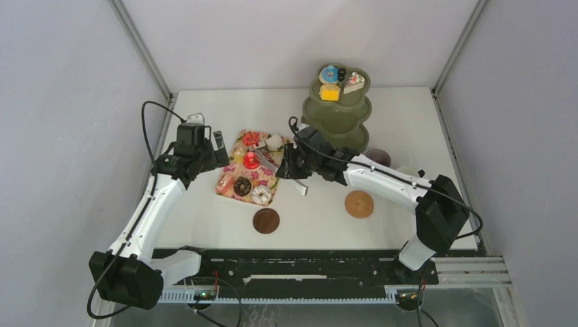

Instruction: Serve the afternoon tea

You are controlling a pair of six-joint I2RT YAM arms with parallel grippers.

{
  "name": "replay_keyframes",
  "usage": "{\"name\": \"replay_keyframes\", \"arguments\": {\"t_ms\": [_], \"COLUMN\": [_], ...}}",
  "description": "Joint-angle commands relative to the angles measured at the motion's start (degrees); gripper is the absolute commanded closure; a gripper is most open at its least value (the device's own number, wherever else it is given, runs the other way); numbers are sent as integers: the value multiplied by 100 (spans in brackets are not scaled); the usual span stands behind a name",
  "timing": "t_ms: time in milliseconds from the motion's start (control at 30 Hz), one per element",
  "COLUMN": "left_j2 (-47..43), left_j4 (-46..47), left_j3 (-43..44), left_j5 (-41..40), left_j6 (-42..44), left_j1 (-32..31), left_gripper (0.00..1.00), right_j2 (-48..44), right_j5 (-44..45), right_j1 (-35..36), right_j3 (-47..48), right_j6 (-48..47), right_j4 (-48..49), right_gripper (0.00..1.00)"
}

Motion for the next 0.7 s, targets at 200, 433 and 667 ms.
{"name": "replay_keyframes", "arguments": {"t_ms": [200, 433, 667], "left_j2": [-8, 28, 17], "left_j4": [171, 166, 145], "left_j3": [277, 330, 388], "left_j5": [56, 57, 48], "left_j6": [34, 51, 44], "left_j1": [28, 25, 27], "left_gripper": [11, 11, 11], "right_j2": [-1215, -2347, -3683], "right_j5": [267, 380, 409], "right_j1": [-173, -619, -1428], "right_j3": [-258, -761, -1413], "right_j6": [-219, -319, -282], "right_j4": [-52, -487, -1007], "right_gripper": [100, 100, 100]}}
